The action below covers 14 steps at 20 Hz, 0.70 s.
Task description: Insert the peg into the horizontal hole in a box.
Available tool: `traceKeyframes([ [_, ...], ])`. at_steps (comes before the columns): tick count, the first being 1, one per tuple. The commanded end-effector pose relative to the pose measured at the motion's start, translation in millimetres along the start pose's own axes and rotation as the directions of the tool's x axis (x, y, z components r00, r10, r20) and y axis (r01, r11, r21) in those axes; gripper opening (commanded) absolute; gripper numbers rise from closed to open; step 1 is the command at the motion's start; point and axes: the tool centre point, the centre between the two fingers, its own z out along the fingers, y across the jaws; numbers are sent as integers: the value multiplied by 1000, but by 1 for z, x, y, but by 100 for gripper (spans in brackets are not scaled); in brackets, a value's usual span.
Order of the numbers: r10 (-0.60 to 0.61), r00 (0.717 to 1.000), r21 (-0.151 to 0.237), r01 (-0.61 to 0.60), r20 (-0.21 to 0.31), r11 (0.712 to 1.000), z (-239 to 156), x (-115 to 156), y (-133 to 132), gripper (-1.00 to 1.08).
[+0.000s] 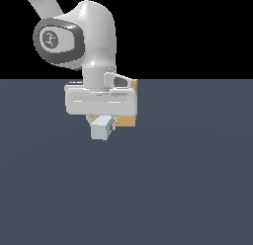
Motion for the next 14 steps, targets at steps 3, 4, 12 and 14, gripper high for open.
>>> traceKeyframes([
  [3, 0, 1000, -5, 0, -1, 1000, -3, 0, 2, -100],
  [4, 0, 1000, -2, 0, 0, 1000, -1, 0, 1, -100],
  [12, 0, 1000, -2, 0, -1, 1000, -1, 24, 0, -100],
  [14, 0, 1000, -3, 0, -1, 1000, -1, 38, 0, -100],
])
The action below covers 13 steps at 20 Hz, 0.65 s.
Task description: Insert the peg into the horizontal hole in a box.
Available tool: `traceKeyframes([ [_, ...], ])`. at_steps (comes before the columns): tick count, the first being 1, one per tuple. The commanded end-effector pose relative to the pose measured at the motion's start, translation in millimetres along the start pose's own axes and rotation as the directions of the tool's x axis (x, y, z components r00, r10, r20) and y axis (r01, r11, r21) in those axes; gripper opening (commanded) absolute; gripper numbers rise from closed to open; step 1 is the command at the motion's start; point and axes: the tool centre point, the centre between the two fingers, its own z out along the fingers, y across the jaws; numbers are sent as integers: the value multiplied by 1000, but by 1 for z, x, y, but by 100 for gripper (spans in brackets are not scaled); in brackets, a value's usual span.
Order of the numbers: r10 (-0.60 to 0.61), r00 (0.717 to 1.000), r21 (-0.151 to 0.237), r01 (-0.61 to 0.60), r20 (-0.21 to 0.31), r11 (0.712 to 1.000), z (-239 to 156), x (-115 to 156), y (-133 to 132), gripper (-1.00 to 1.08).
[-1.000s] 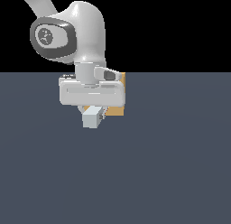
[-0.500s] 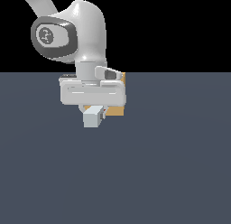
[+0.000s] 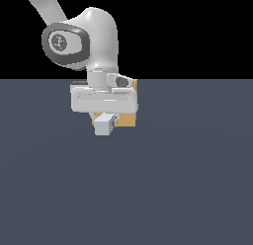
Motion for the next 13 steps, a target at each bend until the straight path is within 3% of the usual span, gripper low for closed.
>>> traceKeyframes([
  [1, -2, 1000, -4, 2, -1, 1000, -2, 19, 0, -100],
  [7, -2, 1000, -5, 2, -2, 1000, -2, 61, 1, -100],
  [13, -2, 1000, -5, 2, -2, 1000, -3, 76, 2, -100],
])
